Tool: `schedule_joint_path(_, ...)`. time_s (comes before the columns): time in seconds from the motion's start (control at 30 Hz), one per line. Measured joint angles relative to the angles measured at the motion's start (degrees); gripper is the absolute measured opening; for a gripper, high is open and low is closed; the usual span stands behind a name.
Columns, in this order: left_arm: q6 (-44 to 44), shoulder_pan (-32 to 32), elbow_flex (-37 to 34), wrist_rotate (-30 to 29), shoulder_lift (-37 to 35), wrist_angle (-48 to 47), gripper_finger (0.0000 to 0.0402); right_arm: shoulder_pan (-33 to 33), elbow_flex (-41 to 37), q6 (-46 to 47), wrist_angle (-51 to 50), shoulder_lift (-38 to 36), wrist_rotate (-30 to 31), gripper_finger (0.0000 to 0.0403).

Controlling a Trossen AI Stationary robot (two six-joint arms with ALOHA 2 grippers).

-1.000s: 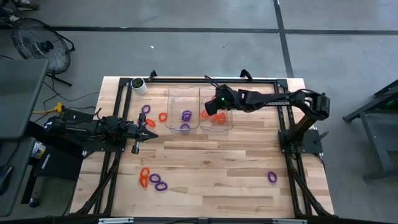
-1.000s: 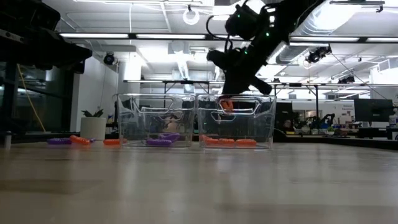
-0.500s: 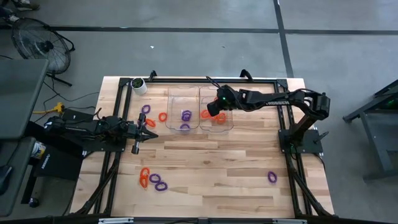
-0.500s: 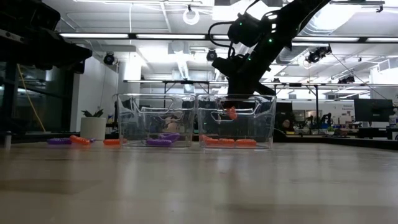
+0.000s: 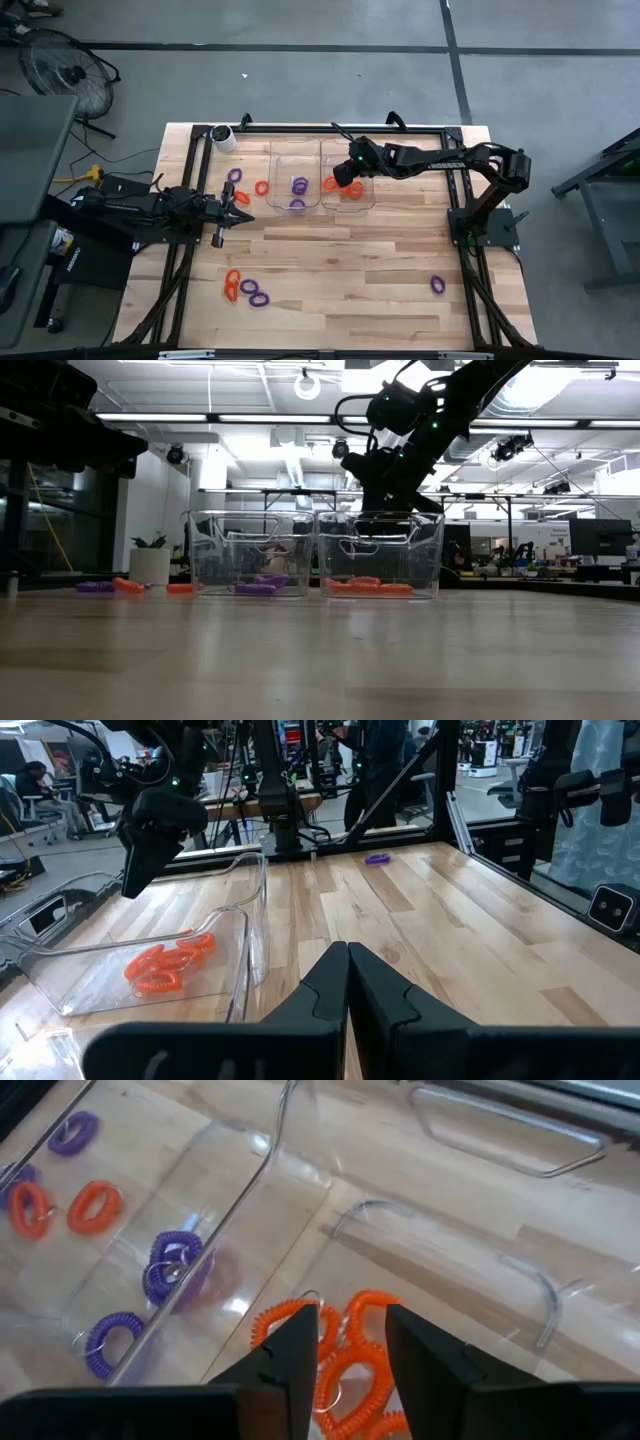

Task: Sort spring keychains
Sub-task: Put the purple spring keychain into the left transparent bin

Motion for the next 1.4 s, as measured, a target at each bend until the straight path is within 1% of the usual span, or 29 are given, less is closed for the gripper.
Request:
schedule_joint_path(0.1, 0.0, 0.0, 0.0, 0.0, 0.0, 0.0, 0.0001, -0.2, 0.0, -0.1, -0.2, -0.6, -2.8, 0.0122)
schedule_joint_path(0.23, 0.0, 0.0, 0.0, 0.0, 0.0, 0.0, 0.0001, -0.5, 0.0, -1.0, -0.4, -3.6, -5.1, 0.0123)
schedule_joint_path(0.4, 0.0, 0.0, 0.0, 0.0, 0.0, 0.0, 0.0001, -1.0, 0.0, -1.7, -3.6, -9.3, -8.5, 0.0118)
schedule_joint_path(0.57, 0.0, 0.0, 0.0, 0.0, 0.0, 0.0, 0.0001, -0.6, 0.1, -1.6, -8.9, -15.7, -9.9, 0.0107)
schedule_joint_path(0.8, 0.0, 0.0, 0.0, 0.0, 0.0, 0.0, 0.0001, 3.0, 0.1, -1.3, -14.1, -22.8, -14.9, 0.0092)
schedule_joint_path(0.93, 0.0, 0.0, 0.0, 0.0, 0.0, 0.0, 0.0001, 6.0, 0.1, -1.3, -16.4, -25.9, -20.0, 0.0083)
schedule_joint_path(1.1, 0.0, 0.0, 0.0, 0.0, 0.0, 0.0, 0.0001, 10.8, 0.1, -0.8, -22.1, -28.4, -27.6, 0.0071)
schedule_joint_path(1.27, 0.0, 0.0, 0.0, 0.0, 0.0, 0.0, 0.0001, 15.9, 0.1, 7.2, -30.5, -28.7, -32.9, 0.0054)
schedule_joint_path(1.4, 0.0, 0.0, 0.0, 0.0, 0.0, 0.0, 0.0001, 20.4, 0.1, 16.2, -37.8, -28.5, -34.5, 0.004)
